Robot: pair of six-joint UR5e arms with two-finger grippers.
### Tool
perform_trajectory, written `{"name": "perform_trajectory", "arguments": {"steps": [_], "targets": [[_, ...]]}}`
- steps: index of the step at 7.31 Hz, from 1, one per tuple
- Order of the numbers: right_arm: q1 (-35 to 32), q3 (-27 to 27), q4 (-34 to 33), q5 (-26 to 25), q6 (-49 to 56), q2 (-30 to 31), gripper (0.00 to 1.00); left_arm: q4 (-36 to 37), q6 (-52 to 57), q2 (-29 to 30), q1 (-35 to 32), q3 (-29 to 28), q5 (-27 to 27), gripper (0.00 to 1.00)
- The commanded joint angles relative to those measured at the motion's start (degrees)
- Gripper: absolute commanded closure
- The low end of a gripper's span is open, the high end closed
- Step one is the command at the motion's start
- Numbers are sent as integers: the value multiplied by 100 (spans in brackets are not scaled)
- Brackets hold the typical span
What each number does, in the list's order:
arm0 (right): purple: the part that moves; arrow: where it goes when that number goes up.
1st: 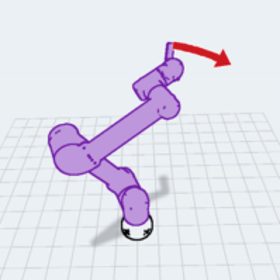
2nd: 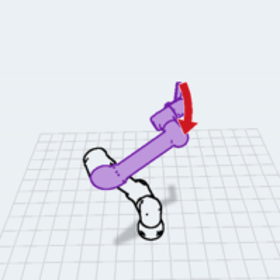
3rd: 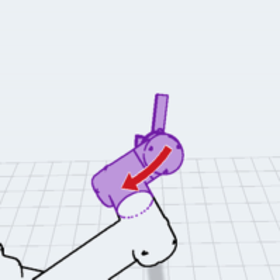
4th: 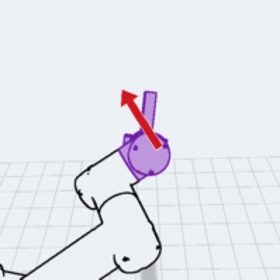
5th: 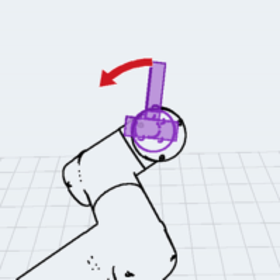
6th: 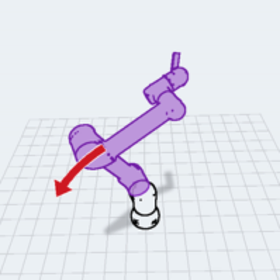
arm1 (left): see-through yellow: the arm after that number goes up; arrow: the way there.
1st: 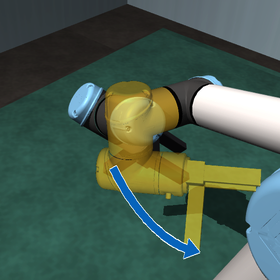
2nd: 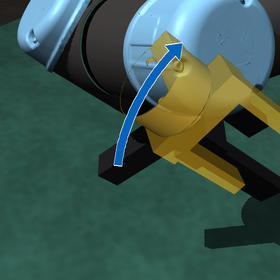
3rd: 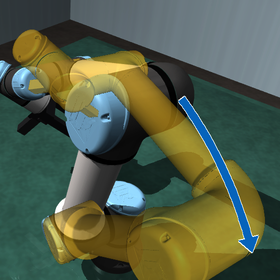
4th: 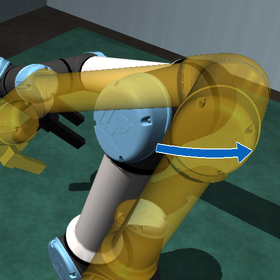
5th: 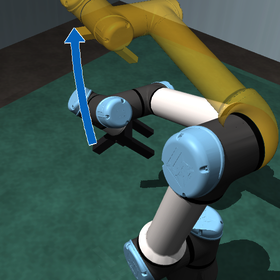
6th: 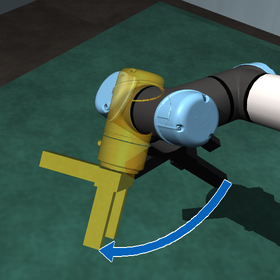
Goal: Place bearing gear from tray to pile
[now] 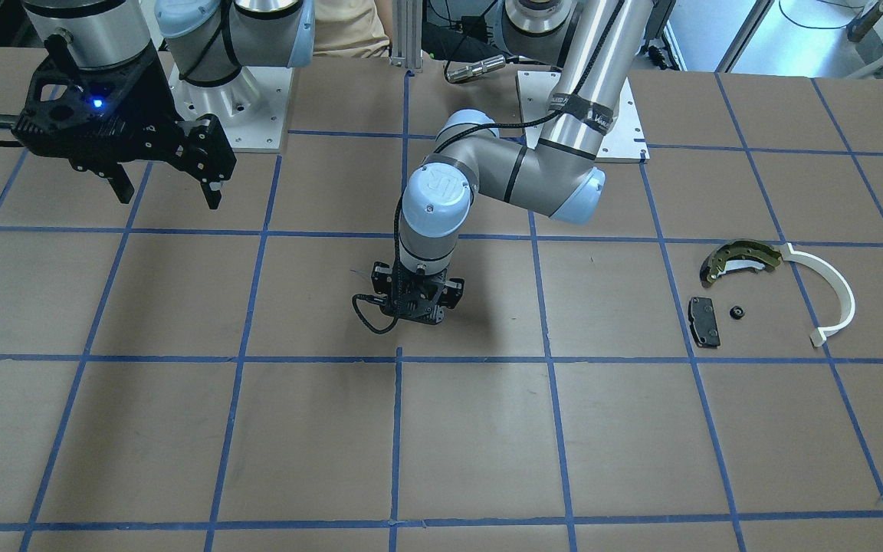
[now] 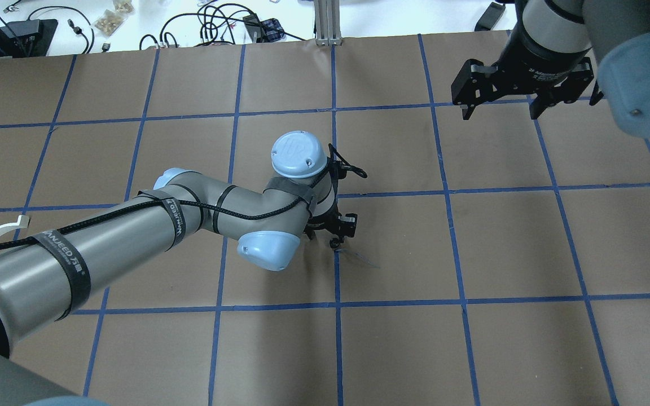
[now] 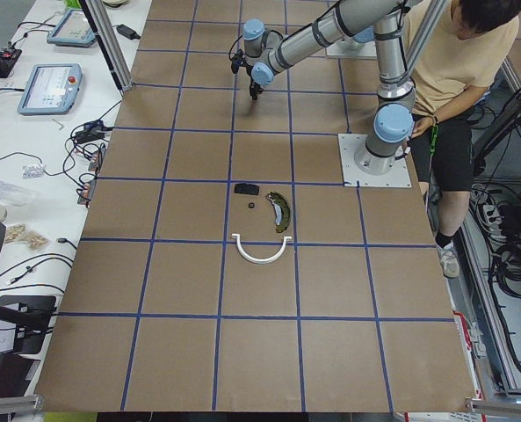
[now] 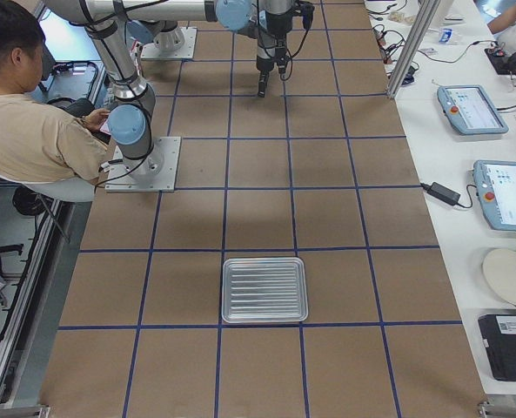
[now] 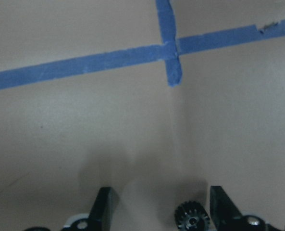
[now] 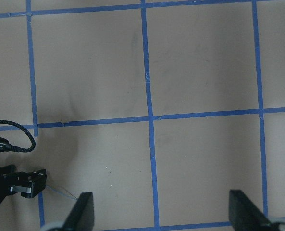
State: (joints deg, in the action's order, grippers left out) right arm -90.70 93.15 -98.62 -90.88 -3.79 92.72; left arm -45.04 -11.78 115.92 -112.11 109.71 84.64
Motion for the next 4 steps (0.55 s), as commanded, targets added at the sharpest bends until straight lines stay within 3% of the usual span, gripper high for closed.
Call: {"name": "perform_trajectory", "arguments": {"steps": [1,3,4], "targets": [[0,-25,10,0,9,9,0,-5,27,-16,-4,-2,9,44],[0,45,10,-9,10,114,0,-13,45,-34,-4,-11,0,100],[0,63,10,0,1,115,0,-13,45,-34,-4,-20,9,100]]}}
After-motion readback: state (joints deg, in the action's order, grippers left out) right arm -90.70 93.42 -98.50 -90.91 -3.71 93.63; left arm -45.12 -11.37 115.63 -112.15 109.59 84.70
